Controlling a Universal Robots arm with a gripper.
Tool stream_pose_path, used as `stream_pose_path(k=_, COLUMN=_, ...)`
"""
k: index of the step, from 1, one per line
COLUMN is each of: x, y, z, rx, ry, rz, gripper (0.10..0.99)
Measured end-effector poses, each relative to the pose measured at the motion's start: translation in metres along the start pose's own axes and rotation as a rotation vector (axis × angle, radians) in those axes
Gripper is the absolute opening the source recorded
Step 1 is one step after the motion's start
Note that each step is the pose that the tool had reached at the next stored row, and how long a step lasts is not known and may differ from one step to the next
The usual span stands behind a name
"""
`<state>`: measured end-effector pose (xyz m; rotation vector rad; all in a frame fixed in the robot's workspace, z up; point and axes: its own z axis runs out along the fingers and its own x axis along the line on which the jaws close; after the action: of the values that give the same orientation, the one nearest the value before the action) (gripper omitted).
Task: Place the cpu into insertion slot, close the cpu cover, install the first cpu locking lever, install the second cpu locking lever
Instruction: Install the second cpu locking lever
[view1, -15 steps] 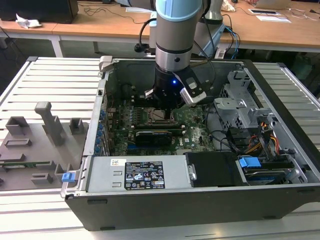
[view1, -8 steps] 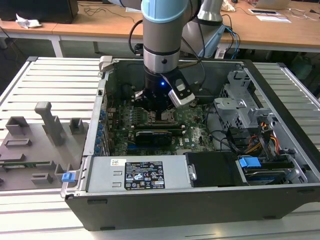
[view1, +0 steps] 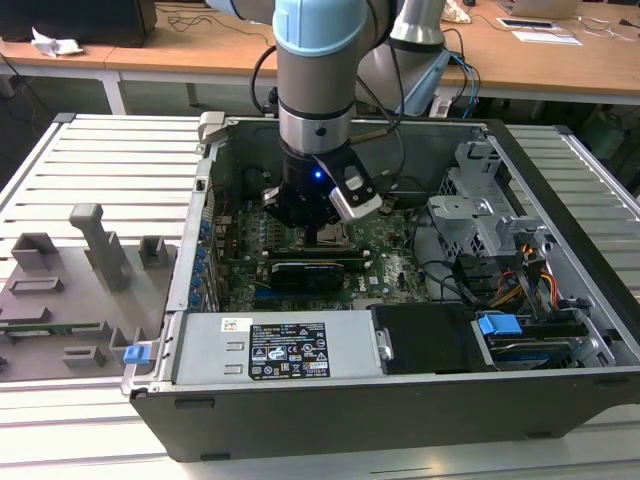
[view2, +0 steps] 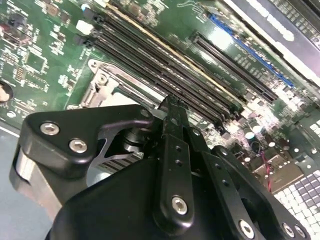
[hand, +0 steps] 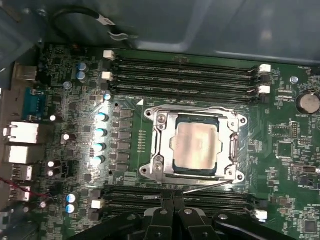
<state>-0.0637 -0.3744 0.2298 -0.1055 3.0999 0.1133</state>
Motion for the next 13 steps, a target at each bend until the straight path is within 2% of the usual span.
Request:
stream_pose_path(k=1, x=0.0029, y=-0.0001, z=0.0003, rx=-0.001, ry=-0.0002, rz=0.0, gripper=0.106)
stream_pose_path(k=5, x=0.0038, y=-0.0006, z=0.006, rx=-0.006, ry=-0.0005, rz=0.0, gripper=0.106)
stream_pose_path(k=6, x=0.0042, y=-0.0012, z=0.0064, rx=-0.011, ry=-0.0007, rz=0.0, gripper=0.106)
stream_pose_path(k=9, x=0.0073, y=-0.0018, z=0.0072, rx=-0.043, ry=-0.0031, rz=0.002, gripper=0.106)
stream_pose_path(k=13, x=0.0126, y=-0.0036, z=0.0082, rx=-0.05, ry=-0.0041, rz=0.002, gripper=0.106)
